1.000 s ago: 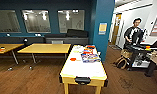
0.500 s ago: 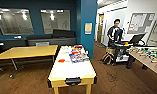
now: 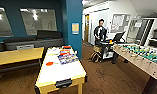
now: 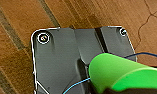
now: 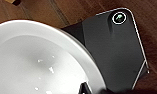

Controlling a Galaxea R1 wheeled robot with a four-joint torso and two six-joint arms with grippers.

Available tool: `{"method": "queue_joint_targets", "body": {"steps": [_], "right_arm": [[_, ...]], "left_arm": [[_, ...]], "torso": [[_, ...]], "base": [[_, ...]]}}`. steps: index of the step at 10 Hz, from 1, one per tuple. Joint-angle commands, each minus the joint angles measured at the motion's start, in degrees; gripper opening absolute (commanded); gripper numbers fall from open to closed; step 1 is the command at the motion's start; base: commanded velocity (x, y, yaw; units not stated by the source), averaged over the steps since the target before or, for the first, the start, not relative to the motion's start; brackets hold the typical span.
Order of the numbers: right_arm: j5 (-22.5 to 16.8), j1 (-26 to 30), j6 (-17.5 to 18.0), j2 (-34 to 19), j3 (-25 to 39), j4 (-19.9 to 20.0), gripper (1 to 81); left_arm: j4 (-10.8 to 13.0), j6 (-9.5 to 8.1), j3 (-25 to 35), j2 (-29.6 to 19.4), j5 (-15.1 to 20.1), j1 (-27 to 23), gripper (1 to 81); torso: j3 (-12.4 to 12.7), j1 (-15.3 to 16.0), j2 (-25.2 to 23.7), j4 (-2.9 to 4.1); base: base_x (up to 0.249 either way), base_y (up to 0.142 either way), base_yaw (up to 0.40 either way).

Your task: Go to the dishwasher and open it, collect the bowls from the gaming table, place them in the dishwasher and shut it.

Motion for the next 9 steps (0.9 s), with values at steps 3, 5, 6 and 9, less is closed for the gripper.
{"method": "queue_joint_targets", "body": {"steps": [3,5,6,9], "right_arm": [[-2.17,2.11,-0.61,2.67,-1.0,-2.24,1.0],[-1.91,1.85,-0.61,3.37,-1.97,-2.33,1.0],[-1.82,1.85,-0.61,3.64,-2.23,-2.33,1.0],[-1.73,1.77,-0.61,3.73,-2.23,-2.25,1.0]], "left_arm": [[0.19,0.03,-0.52,0.37,1.43,-2.45,1.0],[0.02,0.03,-0.52,0.54,1.42,-2.18,1.0],[0.11,0.03,-0.52,0.8,1.42,-1.92,1.0],[0.63,0.12,-0.7,2.04,1.52,-1.74,1.0]], "torso": [[0.0,0.0,0.0,0.0],[0.0,-0.02,0.0,0.0],[0.0,-0.02,-0.02,0.0],[0.0,-0.02,-0.02,0.0]], "base": [[0.0,0.0,-0.4],[0.0,0.0,-0.4],[0.0,0.0,-0.4],[0.0,0.0,-0.4]]}}
